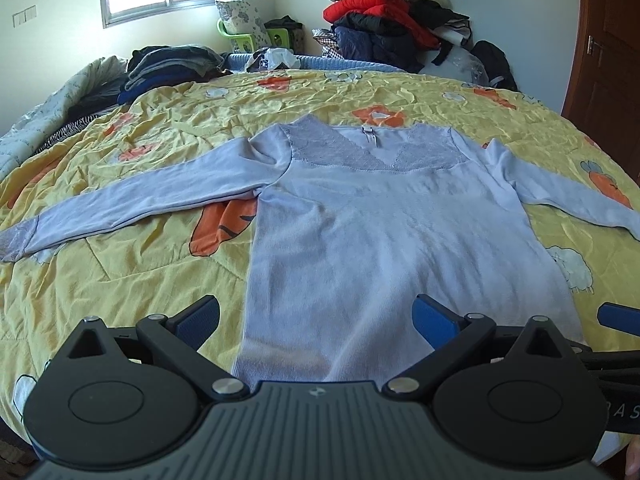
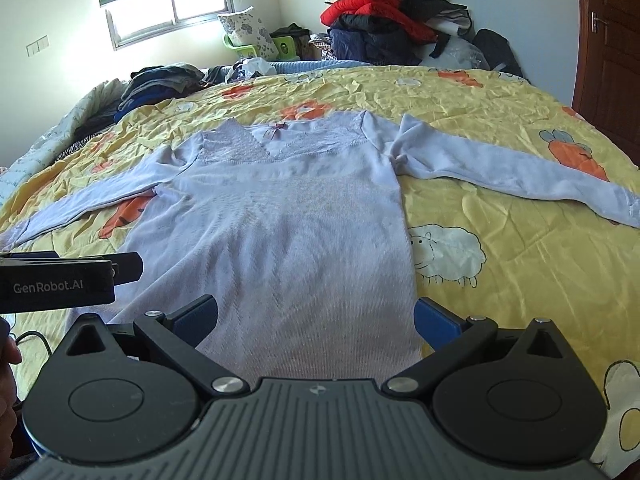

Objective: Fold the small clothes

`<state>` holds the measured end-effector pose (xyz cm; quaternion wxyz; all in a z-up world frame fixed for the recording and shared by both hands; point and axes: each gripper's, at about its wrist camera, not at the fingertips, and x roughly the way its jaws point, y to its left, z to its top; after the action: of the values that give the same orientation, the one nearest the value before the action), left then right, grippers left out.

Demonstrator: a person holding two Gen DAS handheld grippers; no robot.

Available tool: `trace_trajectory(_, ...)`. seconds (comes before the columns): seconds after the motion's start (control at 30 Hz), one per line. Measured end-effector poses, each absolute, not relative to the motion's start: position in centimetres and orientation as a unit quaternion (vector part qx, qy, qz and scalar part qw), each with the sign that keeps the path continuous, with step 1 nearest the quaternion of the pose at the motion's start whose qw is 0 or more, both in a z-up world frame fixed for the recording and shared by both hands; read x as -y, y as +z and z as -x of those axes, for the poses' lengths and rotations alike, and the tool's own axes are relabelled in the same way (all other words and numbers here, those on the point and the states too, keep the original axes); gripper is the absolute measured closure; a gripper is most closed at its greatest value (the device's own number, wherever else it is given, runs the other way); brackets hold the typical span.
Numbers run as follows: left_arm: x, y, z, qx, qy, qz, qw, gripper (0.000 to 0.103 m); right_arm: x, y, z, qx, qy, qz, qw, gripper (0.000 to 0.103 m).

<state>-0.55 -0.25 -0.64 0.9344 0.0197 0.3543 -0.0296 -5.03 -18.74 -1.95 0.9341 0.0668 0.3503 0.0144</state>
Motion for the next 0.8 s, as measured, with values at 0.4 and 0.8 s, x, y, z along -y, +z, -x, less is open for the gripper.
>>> trace_trajectory(0.4, -0.3, -0.9, 0.3, -0.353, -0.027, -0.001, 0.935, 0.0, 17.7, -2.2, 4.5, -0.366, 0.018, -0.043, 0.93, 0.0)
trace_trajectory(0.8, -0.1, -0.9, 0.3, -0.357, -0.028, -0.008, 0.934, 0.0, 18.4, -1.9, 5.0, -0.35, 0.019, -0.06, 0.935, 0.0)
